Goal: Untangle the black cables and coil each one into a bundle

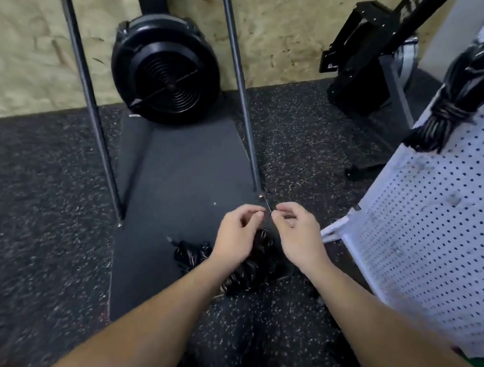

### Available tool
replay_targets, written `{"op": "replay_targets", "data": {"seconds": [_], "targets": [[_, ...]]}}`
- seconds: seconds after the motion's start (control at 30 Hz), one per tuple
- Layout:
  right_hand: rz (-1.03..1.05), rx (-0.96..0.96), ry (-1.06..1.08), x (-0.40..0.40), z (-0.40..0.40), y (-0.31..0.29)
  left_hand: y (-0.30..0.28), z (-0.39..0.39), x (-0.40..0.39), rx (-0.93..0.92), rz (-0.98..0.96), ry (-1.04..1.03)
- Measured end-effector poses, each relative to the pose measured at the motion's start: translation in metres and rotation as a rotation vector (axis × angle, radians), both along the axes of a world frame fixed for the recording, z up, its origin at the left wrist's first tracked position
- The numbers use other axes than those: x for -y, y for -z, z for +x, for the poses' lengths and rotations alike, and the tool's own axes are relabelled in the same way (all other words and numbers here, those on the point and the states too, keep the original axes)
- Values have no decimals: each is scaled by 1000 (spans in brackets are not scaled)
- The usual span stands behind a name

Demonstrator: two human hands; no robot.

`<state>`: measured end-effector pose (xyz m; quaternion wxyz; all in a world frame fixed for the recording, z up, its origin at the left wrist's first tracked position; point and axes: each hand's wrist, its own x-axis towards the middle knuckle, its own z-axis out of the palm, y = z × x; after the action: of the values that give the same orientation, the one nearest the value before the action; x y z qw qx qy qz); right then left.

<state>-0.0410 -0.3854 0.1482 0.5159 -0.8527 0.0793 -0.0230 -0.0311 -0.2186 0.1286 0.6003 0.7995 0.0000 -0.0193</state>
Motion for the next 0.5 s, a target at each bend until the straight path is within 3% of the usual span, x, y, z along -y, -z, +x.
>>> {"op": "replay_targets", "data": {"seconds": [0.23,0.5], "targets": [[-11,-213,-49,-33,8,110,114,-23,-37,-246,117,-98],[2,-468,-173,-34,35,206,180,8,-14,-494,193,-46]]}}
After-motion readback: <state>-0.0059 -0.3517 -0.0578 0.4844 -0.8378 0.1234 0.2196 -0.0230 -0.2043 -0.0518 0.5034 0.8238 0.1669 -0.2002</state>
